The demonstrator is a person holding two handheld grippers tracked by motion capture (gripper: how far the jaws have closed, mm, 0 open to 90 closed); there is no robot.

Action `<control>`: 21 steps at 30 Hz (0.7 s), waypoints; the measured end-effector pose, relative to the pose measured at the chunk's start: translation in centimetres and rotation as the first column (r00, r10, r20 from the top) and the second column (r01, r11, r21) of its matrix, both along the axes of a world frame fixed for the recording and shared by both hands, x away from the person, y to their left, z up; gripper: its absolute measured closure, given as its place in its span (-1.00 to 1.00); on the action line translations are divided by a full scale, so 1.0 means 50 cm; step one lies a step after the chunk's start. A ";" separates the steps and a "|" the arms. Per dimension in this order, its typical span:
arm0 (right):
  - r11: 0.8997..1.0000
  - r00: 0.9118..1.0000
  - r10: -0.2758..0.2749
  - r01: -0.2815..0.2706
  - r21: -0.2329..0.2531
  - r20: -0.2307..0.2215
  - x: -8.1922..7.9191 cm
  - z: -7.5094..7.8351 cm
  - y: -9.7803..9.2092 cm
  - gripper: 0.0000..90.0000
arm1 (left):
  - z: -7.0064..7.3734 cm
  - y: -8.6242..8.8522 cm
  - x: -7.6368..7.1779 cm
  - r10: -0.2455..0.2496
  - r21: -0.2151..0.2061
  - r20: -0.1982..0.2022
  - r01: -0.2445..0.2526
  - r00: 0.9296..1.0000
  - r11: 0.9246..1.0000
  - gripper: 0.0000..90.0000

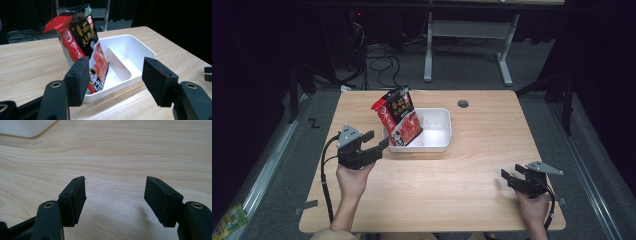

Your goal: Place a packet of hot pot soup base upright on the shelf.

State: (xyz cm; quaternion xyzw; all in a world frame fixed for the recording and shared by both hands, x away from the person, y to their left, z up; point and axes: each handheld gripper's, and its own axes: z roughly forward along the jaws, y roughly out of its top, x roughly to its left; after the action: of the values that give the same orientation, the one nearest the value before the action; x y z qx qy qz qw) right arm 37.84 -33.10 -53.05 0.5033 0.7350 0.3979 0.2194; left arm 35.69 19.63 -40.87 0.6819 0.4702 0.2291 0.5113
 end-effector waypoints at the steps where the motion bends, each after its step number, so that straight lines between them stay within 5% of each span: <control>1: 1.000 1.000 -0.001 0.001 0.001 -0.002 0.000 0.000 0.000 -0.24 | -0.001 0.000 -0.003 -0.001 0.001 0.002 0.001 1.000 1.000 -0.12; 21: 1.000 1.000 -0.003 0.003 0.001 -0.006 -0.001 0.000 0.002 -0.24 | -0.023 -0.004 -0.050 -0.005 0.006 0.014 0.005 1.000 1.000 -0.12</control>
State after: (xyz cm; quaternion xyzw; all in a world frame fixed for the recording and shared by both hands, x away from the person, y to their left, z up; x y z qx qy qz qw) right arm 37.80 -33.02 -53.04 0.5054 0.7348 0.3966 0.2176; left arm 33.20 19.42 -42.03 0.6828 0.4643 0.2342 0.5132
